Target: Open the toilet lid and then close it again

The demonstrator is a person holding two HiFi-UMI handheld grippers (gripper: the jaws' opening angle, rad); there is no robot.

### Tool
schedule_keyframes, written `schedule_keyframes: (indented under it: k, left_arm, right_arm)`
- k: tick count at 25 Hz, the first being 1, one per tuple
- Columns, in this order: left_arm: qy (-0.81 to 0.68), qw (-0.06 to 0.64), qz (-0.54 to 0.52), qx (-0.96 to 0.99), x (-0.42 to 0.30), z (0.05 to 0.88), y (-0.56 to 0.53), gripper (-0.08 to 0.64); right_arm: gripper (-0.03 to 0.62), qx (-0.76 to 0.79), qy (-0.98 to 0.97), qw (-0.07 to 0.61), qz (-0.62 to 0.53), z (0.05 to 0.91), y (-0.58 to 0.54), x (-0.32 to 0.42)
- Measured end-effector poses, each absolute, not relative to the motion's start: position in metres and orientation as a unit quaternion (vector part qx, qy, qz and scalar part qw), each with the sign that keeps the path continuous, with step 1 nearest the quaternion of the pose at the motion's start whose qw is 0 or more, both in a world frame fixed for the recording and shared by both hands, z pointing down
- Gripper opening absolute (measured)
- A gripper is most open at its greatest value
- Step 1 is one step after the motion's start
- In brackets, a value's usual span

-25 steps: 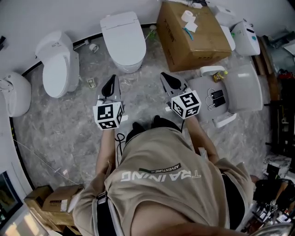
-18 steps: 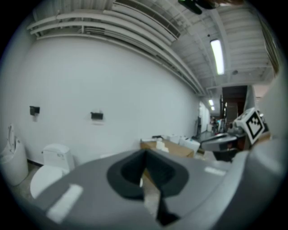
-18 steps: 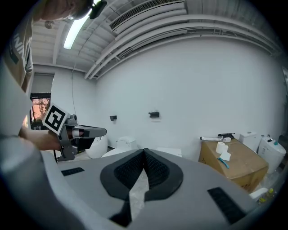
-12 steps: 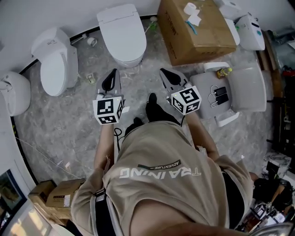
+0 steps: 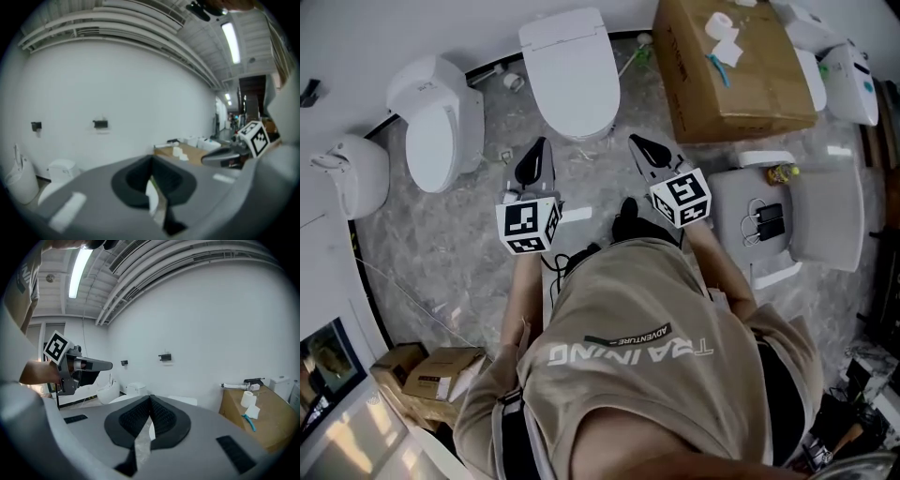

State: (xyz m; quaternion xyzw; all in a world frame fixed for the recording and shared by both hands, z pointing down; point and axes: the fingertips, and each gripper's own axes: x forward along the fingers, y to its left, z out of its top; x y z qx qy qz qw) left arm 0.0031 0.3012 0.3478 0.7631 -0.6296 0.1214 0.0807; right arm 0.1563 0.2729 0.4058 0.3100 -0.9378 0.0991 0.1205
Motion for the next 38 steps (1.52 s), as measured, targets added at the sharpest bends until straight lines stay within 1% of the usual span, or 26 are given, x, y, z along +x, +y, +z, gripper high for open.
schedule_keyframes:
  k: [7,13,19,25,28,34,38]
  left_arm:
    - [-0.655,0.088,0.136,0.738,0.006,0.352,0.266,0.005]
    - [-0.658,0.094,0.15,0.732,0.003,0.36,0.255,0.005]
    - [-0.647,0.104,0.149,0.741,-0.012,0.376,0.237,0.005]
    - [-0.622,0.092,0.13,0.767,0.003,0.369,0.195,0.005]
    - [-0.614,0.081,0.131,0.774,-0.015,0.364,0.18,0.005]
    - [-0.619,0.088,0.118,0.772,-0.078,0.364,0.149,0.005]
    - [-0.614,0.094,0.111,0.775,-0.105,0.371,0.135,0.005]
  right_arm:
    - [0.014,0.299,-0.94,0.122,0.11,0.42,0.222,0.167]
    - [0.014,0.288,-0.939,0.132,0.132,0.44,0.215,0.162]
    - [0.014,0.287,-0.937,0.15,0.129,0.448,0.213,0.144]
    - [0.014,0.317,-0.927,0.16,0.124,0.443,0.185,0.161]
    - [0.014,0.328,-0.922,0.166,0.118,0.44,0.171,0.146]
    - [0.014,0.346,-0.916,0.173,0.105,0.427,0.142,0.103]
    - [0.014,0.356,-0.911,0.183,0.101,0.427,0.129,0.08]
